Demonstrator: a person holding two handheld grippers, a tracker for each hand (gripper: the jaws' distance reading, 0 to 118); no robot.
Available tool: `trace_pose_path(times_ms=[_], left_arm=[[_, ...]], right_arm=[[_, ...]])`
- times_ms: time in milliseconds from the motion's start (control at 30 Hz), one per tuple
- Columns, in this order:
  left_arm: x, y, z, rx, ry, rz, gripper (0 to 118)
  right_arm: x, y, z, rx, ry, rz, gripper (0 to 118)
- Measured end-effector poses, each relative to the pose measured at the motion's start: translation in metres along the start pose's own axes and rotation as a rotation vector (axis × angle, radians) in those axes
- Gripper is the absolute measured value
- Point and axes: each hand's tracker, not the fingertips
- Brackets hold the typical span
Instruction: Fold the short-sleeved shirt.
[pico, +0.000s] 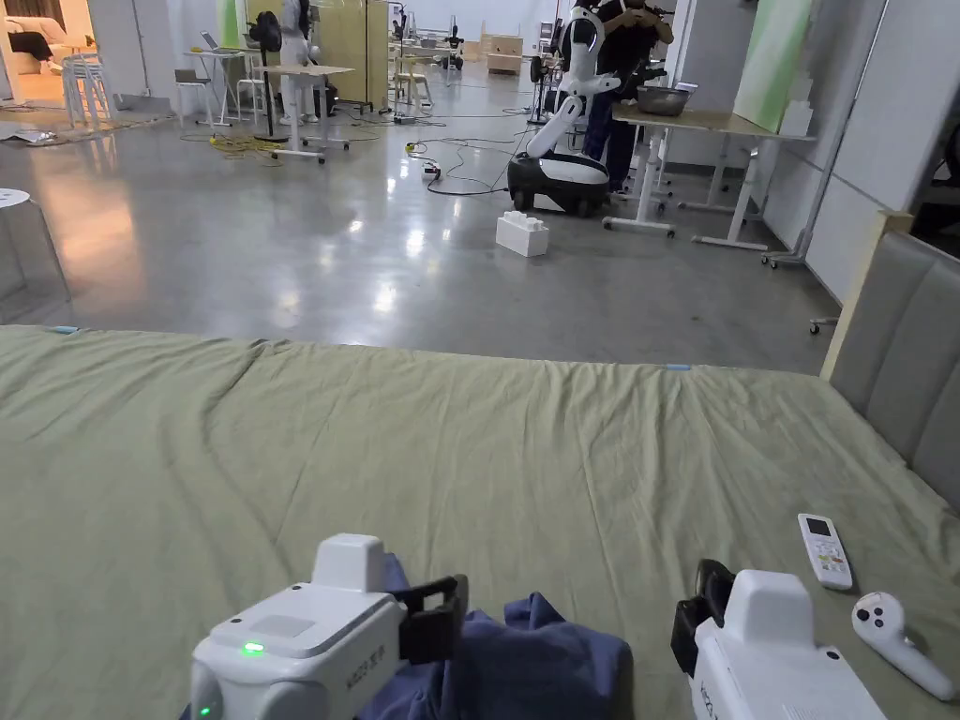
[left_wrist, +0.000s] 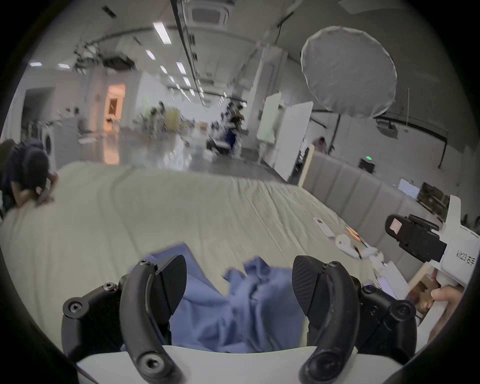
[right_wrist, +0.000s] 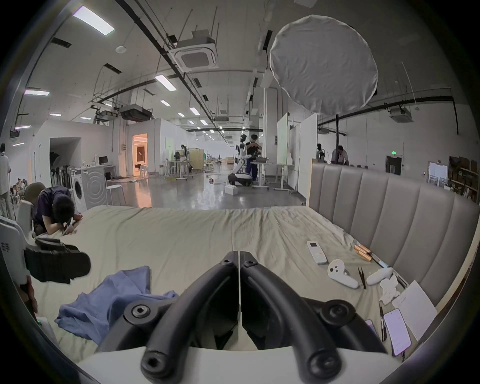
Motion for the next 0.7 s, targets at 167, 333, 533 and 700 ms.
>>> trace_pose_path(times_ms=[167,333,533,700], left_arm=[[-0.013,0.015,0.038,0.147,0.146,-0.079,61],[-0.023,0.019,0.058,0.185,0.249,-0.149,3],[-0.041,0.024,0.069,0.186,0.263,-0.139,0],[-0.074,0.014,0.062,0.025,0.276,-0.094,0]], right_arm=[[-0.013,0.014,0.002,0.057,0.014,0.030,2],[-0.017,0.017,0.002,0.077,0.019,0.023,2],[-0.019,0.015,-0.001,0.069,0.013,0.008,2],[-0.018,0.012,-0.003,0.056,0.014,0.015,2]])
